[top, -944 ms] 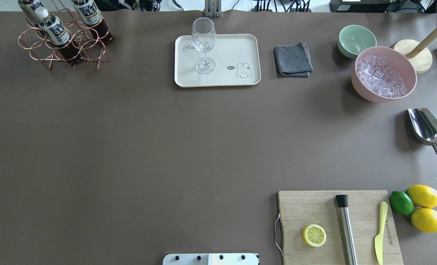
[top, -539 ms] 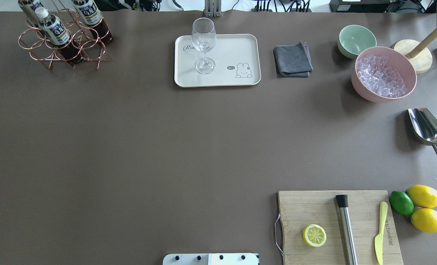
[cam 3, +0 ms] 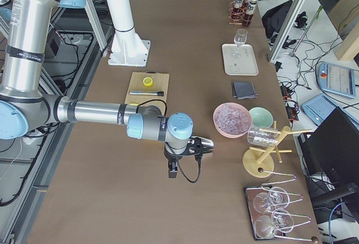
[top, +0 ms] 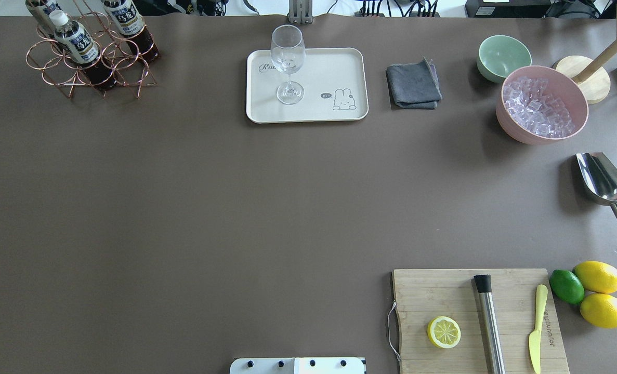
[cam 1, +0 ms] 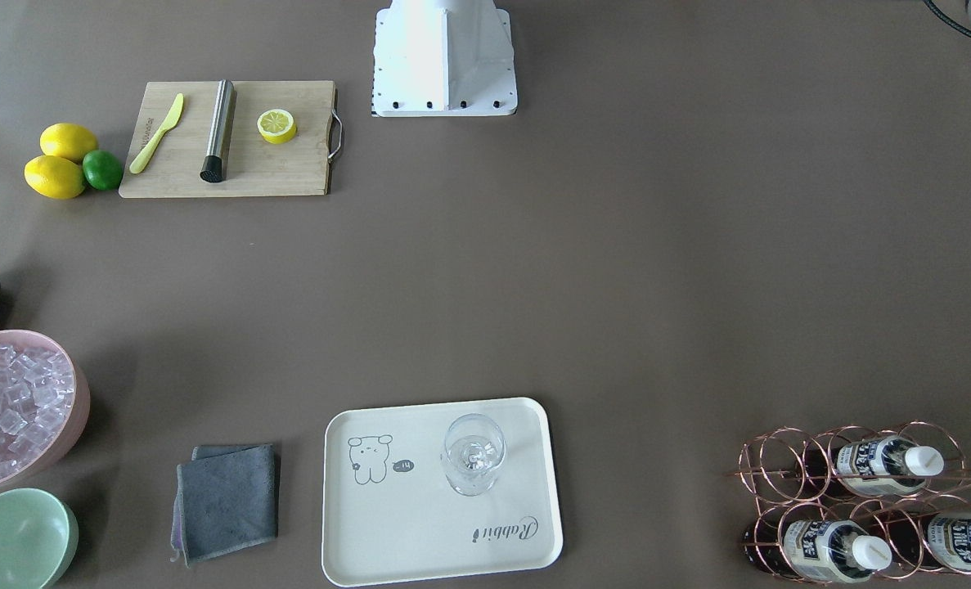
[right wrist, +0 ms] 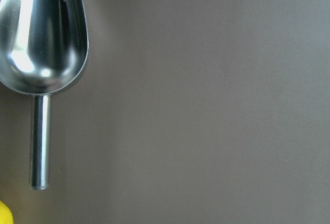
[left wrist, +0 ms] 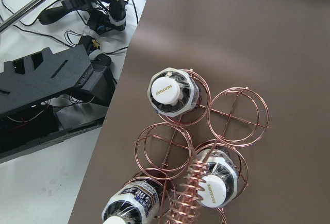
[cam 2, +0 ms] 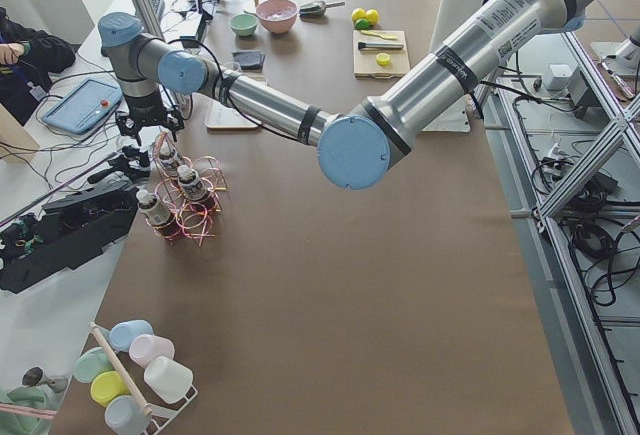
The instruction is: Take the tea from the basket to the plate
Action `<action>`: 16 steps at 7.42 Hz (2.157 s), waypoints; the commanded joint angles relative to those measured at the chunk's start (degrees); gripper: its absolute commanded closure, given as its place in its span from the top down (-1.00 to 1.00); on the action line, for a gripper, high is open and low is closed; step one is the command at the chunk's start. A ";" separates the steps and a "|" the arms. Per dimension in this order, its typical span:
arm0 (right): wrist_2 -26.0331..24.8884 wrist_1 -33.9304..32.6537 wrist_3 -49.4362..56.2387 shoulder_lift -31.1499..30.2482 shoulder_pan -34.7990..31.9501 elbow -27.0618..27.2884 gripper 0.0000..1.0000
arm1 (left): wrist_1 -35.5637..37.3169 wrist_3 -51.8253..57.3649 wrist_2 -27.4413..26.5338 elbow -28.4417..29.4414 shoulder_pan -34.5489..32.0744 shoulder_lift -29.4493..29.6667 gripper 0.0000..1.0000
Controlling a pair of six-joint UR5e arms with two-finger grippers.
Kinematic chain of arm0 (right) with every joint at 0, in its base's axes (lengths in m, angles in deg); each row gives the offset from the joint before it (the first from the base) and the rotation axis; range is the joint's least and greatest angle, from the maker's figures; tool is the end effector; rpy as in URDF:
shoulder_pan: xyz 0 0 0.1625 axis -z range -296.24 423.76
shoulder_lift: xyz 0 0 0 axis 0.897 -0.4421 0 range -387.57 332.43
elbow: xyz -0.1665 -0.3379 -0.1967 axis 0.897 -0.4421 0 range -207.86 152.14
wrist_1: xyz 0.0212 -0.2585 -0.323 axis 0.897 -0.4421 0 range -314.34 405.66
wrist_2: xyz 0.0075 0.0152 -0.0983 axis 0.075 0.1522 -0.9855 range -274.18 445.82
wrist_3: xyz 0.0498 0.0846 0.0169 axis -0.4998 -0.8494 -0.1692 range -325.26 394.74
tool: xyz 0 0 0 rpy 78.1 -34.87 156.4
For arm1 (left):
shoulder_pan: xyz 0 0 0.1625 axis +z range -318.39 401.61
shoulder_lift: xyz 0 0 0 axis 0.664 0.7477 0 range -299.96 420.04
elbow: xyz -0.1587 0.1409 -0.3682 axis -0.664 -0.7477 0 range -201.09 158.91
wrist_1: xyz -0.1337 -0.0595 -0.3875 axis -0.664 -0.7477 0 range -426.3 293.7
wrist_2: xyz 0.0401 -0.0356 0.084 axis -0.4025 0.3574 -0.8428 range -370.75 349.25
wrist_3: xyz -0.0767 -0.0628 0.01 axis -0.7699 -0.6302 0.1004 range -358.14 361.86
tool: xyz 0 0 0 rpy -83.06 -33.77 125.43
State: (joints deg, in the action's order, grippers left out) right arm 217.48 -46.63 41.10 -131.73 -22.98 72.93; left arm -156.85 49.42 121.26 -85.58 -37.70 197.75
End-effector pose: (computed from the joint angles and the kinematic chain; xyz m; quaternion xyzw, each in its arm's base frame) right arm 0.0454 -0.3827 0.6814 -0.0365 -0.3562 -0.0608 0.9317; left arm 0.0826 -0.7965 0.3301 0.2857 0.2752 0.5073 0.7651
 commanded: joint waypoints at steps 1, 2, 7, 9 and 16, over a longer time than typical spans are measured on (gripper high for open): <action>0.62 7.81 -0.73 -0.17 0.00 -3.05 1.00 | -0.50 0.33 0.00 -0.02 0.12 -0.07 -0.46; 0.70 7.83 -0.74 -0.17 0.00 -3.06 1.00 | -0.50 0.33 0.00 -0.28 0.12 -0.16 -0.99; 0.53 7.31 -1.17 -0.09 0.00 -3.93 1.00 | 4.64 2.17 -0.36 -10.01 -3.65 -1.21 -1.00; 0.62 7.22 -1.35 0.00 0.00 -4.37 1.00 | 9.58 2.62 -0.18 -19.66 -4.71 -5.06 -1.00; 0.62 7.22 -1.79 -0.17 -0.09 -4.37 1.00 | 22.00 -8.94 4.66 -48.33 8.53 -10.79 -1.00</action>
State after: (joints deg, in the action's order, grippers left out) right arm 218.10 -39.42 39.31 -131.81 -23.05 68.56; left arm -134.95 47.23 126.07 -127.39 -34.19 188.78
